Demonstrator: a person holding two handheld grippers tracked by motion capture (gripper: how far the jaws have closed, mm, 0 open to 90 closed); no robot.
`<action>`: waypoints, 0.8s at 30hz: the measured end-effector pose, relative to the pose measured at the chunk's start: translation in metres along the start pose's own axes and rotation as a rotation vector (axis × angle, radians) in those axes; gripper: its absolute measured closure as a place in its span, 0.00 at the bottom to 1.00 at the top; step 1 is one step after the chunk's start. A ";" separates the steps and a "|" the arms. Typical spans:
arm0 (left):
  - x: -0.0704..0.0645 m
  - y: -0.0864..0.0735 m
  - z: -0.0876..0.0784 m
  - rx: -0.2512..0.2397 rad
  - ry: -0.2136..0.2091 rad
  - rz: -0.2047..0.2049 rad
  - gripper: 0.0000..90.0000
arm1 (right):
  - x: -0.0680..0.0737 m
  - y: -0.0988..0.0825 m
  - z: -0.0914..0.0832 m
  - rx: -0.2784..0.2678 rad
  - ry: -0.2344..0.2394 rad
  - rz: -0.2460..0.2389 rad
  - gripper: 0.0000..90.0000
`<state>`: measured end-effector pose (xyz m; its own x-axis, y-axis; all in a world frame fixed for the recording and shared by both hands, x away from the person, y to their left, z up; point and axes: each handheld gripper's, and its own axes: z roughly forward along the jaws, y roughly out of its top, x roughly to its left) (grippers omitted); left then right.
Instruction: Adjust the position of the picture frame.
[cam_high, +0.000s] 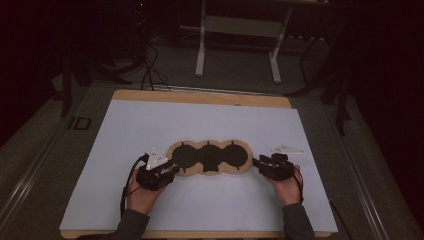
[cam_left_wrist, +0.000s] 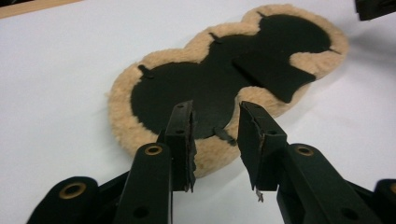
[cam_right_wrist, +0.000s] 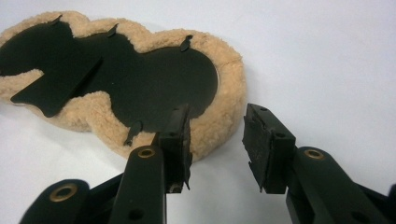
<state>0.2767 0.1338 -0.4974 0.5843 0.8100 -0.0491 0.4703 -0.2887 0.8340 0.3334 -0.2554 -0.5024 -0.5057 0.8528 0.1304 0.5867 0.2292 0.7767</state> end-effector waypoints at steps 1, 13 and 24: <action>-0.001 0.000 0.000 -0.001 -0.010 -0.004 0.73 | 0.000 0.000 0.000 0.001 0.001 0.000 0.67; -0.019 0.007 0.009 0.019 -0.062 0.043 0.69 | -0.002 -0.004 -0.007 0.026 -0.003 -0.041 0.66; -0.031 0.007 0.017 0.036 -0.103 0.079 0.69 | 0.002 -0.013 -0.002 0.026 0.006 -0.041 0.65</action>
<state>0.2733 0.0981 -0.4994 0.6843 0.7280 -0.0414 0.4423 -0.3693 0.8173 0.3234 -0.2575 -0.5104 -0.5330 0.8399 0.1025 0.5819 0.2758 0.7651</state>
